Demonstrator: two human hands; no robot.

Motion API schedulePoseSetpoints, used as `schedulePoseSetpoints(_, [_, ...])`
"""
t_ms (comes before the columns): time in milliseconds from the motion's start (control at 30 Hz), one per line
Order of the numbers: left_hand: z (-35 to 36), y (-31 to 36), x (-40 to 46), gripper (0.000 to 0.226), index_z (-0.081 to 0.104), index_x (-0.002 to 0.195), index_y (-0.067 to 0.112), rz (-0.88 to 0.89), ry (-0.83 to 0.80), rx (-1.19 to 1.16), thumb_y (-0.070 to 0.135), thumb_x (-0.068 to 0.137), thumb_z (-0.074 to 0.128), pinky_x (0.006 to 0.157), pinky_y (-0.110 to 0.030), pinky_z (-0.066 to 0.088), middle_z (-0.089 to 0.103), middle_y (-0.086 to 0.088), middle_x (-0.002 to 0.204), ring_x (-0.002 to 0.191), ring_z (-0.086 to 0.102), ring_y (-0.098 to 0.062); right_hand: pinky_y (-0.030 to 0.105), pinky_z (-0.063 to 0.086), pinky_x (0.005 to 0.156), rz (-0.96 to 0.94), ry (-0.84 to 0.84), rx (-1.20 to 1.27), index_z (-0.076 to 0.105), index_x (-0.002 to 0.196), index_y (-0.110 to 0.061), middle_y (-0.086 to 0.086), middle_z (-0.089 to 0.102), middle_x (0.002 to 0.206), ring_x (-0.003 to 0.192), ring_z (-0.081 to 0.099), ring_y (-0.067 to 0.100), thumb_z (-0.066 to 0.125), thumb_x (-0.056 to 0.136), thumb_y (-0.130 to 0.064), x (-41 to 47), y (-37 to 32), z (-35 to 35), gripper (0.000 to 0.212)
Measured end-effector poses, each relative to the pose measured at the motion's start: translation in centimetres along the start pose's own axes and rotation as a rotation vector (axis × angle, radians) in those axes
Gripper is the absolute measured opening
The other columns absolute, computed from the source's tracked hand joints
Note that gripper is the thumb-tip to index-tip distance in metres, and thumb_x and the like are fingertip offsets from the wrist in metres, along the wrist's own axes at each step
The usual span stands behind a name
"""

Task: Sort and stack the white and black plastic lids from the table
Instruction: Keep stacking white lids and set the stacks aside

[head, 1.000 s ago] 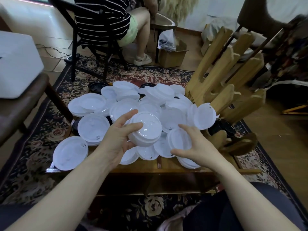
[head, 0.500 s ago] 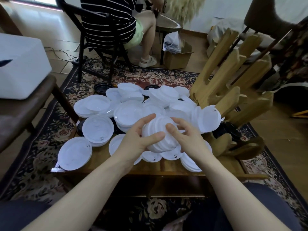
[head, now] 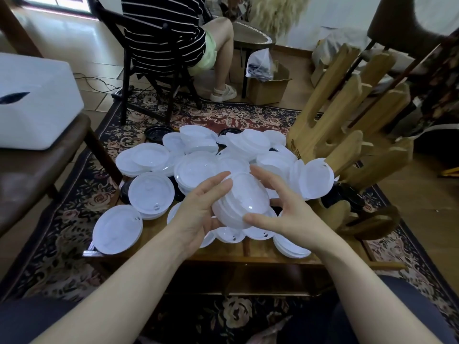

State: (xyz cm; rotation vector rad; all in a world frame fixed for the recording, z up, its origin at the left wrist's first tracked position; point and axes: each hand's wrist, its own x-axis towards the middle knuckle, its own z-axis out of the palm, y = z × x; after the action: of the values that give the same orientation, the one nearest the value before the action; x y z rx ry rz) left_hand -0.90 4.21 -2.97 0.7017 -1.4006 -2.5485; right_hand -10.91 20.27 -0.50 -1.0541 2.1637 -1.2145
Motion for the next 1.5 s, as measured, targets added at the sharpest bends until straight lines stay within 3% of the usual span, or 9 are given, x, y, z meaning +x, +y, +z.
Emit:
schedulePoseSetpoints(200, [0.4, 0.2, 0.0, 0.039, 0.069, 0.124, 0.026, -0.004, -0.009, 0.051, 0.043, 0.089, 0.063, 0.079, -0.038, 0.058, 0.072, -0.001, 0.121, 0.110, 0.069, -0.024, 0.015, 0.044, 0.092, 0.048, 0.135, 0.059, 0.046, 0.136, -0.037, -0.017, 0.047, 0.135, 0.124, 0.045, -0.007, 0.078, 0.066, -0.045, 0.5, 0.2, -0.1, 0.078])
schedulePoseSetpoints(300, [0.5, 0.3, -0.1, 0.052, 0.072, 0.118, 0.027, -0.016, -0.005, 0.036, 0.052, 0.073, 0.064, 0.084, -0.042, 0.059, 0.072, -0.002, 0.120, 0.109, 0.069, -0.024, 0.017, 0.045, 0.092, 0.049, 0.141, 0.051, 0.047, 0.133, -0.036, -0.018, 0.044, 0.133, 0.123, 0.046, -0.002, 0.081, 0.069, -0.039, 0.4, 0.2, 0.2, 0.073])
schedulePoseSetpoints(433, [0.4, 0.3, -0.2, 0.040, 0.070, 0.122, 0.028, -0.025, 0.000, 0.019, 0.049, 0.091, 0.055, 0.089, -0.044, 0.058, 0.070, -0.004, 0.124, 0.112, 0.068, -0.024, 0.022, 0.043, 0.097, 0.014, 0.121, -0.042, 0.047, 0.131, -0.037, -0.016, 0.043, 0.131, 0.123, 0.044, -0.001, 0.083, 0.074, -0.034, 0.5, 0.4, 0.3, 0.068])
schedulePoseSetpoints(533, [0.4, 0.3, -0.3, 0.046, 0.071, 0.118, 0.028, -0.015, -0.016, 0.049, 0.053, 0.080, 0.068, 0.085, -0.042, 0.058, 0.072, -0.002, 0.120, 0.108, 0.070, -0.022, 0.020, 0.041, 0.098, -0.012, 0.113, -0.083, 0.046, 0.131, -0.039, -0.016, 0.043, 0.130, 0.123, 0.044, -0.003, 0.084, 0.074, -0.033, 0.4, 0.4, 0.3, 0.068])
schedulePoseSetpoints(800, [0.1, -0.1, -0.2, 0.067, 0.060, 0.132, 0.030, 0.039, -0.071, 0.074, 0.025, 0.070, 0.085, 0.087, -0.041, 0.060, 0.067, -0.001, 0.129, 0.112, 0.069, -0.022, 0.013, 0.043, 0.091, -0.088, 0.123, -0.196, 0.041, 0.131, -0.044, -0.022, 0.039, 0.127, 0.122, 0.040, -0.008, 0.071, 0.060, -0.065, 0.6, 0.7, 1.0, 0.080])
schedulePoseSetpoints(1033, [-0.1, -0.6, 0.4, 0.065, 0.058, 0.133, 0.041, 0.059, -0.032, 0.047, 0.019, 0.076, 0.081, 0.086, -0.041, 0.059, 0.060, -0.003, 0.140, 0.117, 0.065, -0.023, 0.019, 0.045, 0.095, -0.105, 0.069, -0.182, 0.045, 0.138, -0.036, -0.022, 0.039, 0.131, 0.124, 0.041, -0.006, 0.069, 0.069, -0.068, 0.6, 1.3, 0.7, 0.080])
schedulePoseSetpoints(1133, [-0.1, -0.2, 0.4, 0.043, 0.067, 0.120, 0.038, 0.090, 0.006, 0.028, 0.010, 0.087, 0.070, 0.082, -0.038, 0.061, 0.064, -0.009, 0.132, 0.101, 0.070, -0.018, 0.021, 0.045, 0.094, -0.060, 0.192, -0.163, 0.051, 0.132, -0.033, -0.015, 0.048, 0.128, 0.119, 0.047, -0.002, 0.064, 0.075, -0.064, 0.8, 1.7, -1.2, 0.066])
schedulePoseSetpoints(1267, [-0.5, 0.2, 0.4, 0.044, 0.069, 0.118, 0.036, 0.084, 0.034, -0.007, 0.012, 0.081, 0.071, 0.076, -0.036, 0.061, 0.067, -0.008, 0.126, 0.098, 0.068, -0.017, 0.029, 0.048, 0.080, 0.040, 0.499, -0.405, 0.056, 0.128, -0.023, -0.006, 0.054, 0.119, 0.102, 0.053, 0.006, 0.064, 0.089, -0.042, 1.5, 3.7, -5.1, 0.044])
schedulePoseSetpoints(1500, [-0.5, 0.3, 0.6, 0.059, 0.069, 0.118, 0.036, 0.063, 0.037, -0.021, 0.025, 0.060, 0.075, 0.071, -0.033, 0.060, 0.066, -0.006, 0.128, 0.103, 0.068, -0.018, 0.033, 0.046, 0.074, 0.256, 0.491, -0.621, 0.052, 0.132, -0.019, -0.003, 0.061, 0.114, 0.098, 0.059, 0.017, 0.063, 0.092, -0.037, 3.3, 6.2, -5.5, 0.045])
